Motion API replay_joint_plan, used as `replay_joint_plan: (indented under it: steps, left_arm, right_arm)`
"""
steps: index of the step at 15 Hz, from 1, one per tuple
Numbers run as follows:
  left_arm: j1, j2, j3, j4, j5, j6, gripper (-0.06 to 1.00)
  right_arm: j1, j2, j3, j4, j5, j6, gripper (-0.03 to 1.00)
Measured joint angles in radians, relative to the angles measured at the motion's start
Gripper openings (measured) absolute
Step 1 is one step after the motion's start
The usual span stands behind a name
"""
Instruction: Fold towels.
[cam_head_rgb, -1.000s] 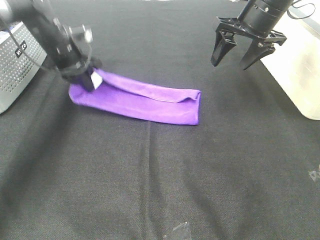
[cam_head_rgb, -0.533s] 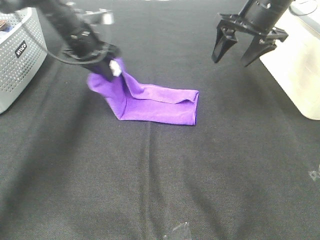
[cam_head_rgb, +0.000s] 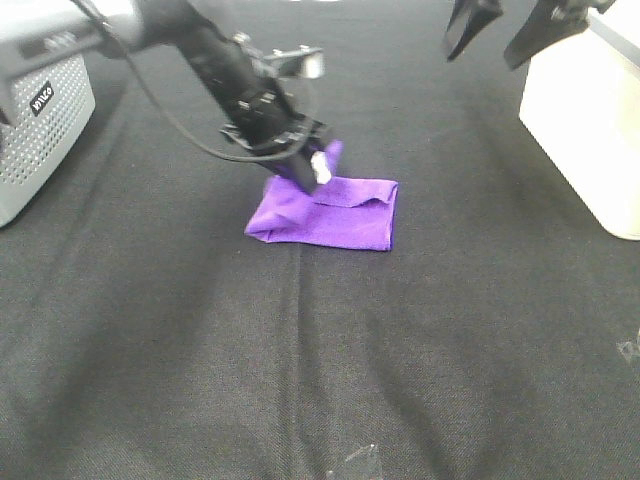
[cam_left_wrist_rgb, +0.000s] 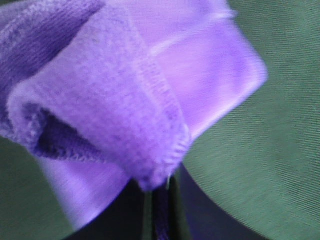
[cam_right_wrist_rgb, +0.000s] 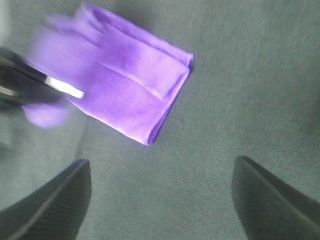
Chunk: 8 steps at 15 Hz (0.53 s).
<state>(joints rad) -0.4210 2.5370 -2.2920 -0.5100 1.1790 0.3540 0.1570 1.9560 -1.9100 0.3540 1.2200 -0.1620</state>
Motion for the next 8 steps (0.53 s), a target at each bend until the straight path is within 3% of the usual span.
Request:
replay_joint_plan:
  steps: [5,8]
  left_arm:
    - [-0.039,0.042,-0.005,-0.048,-0.115,-0.063,0.11]
    - [-0.085,0.045,-0.005,-0.179,-0.272,-0.063,0.49]
  right_arm:
    - [0.0,-0.038,0.0,0.0,0.001,0.0,0.75]
    - [0.0,-0.063,0.0,0.0,0.001,0.0,0.75]
